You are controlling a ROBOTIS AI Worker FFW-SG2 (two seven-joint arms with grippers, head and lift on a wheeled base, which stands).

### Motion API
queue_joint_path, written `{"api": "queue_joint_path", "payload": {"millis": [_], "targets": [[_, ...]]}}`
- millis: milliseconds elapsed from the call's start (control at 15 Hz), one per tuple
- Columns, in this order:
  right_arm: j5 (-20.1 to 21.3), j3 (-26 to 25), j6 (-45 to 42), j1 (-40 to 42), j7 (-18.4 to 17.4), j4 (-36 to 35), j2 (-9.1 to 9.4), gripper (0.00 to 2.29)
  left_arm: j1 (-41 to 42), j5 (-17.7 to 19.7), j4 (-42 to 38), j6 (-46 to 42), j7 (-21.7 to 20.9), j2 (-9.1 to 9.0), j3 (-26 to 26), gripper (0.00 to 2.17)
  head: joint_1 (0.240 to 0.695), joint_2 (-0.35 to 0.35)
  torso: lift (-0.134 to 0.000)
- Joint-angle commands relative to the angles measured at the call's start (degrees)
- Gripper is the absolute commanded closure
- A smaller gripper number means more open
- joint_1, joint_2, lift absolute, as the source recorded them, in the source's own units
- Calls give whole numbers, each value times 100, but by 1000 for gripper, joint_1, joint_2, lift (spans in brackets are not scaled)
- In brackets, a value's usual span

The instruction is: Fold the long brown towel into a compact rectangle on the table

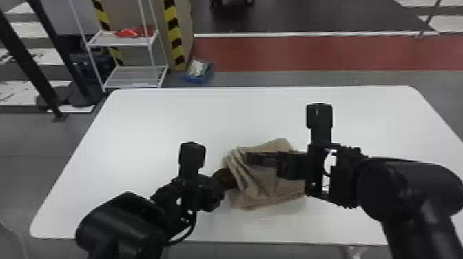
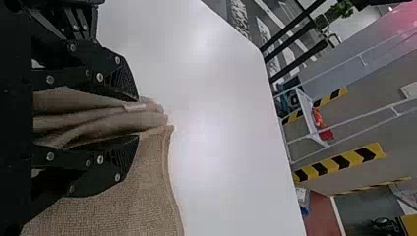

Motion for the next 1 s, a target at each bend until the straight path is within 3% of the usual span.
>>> {"api": "queue_joint_path", "payload": {"millis": [0,133,333,533,600,667,733,800,933], "targets": [[-68,-43,-41,114,20,-108,-21,66,214,42,-424,10,-8,98,179,556,695,55,-120],[-183,-140,-165,255,73,-275,-48,66,389,112,-705,45,-25,168,328,198,695,57,-120],[-464,-394,-165,624,90,-776,-153,66,688,156,-1109,45,-52,282,662,154,695,71,-120],[-525,-851,-411,1195,556,-1550,-540,151,882,226,-1232,-60,-78,405,1181,154,695,78,-120],[-516,-983,-586,1389,837,-1752,-645,404,899,306,-1206,-359,-69,432,1234,154,695,79,-120],[-455,-1221,-762,1696,1119,-1963,-707,815,987,350,-1197,-605,-78,458,1392,154,695,80,-120],[-437,-1502,-692,1942,1356,-2077,-715,1504,996,402,-1162,-623,-113,476,1489,157,695,80,-120],[-455,-1757,-499,2039,1716,-2077,-759,1905,987,437,-1109,-623,-131,502,1524,157,695,77,-120],[-402,-2126,-358,2417,2244,-2104,-795,2078,996,455,-986,-974,-113,502,1515,157,695,68,-120]]}}
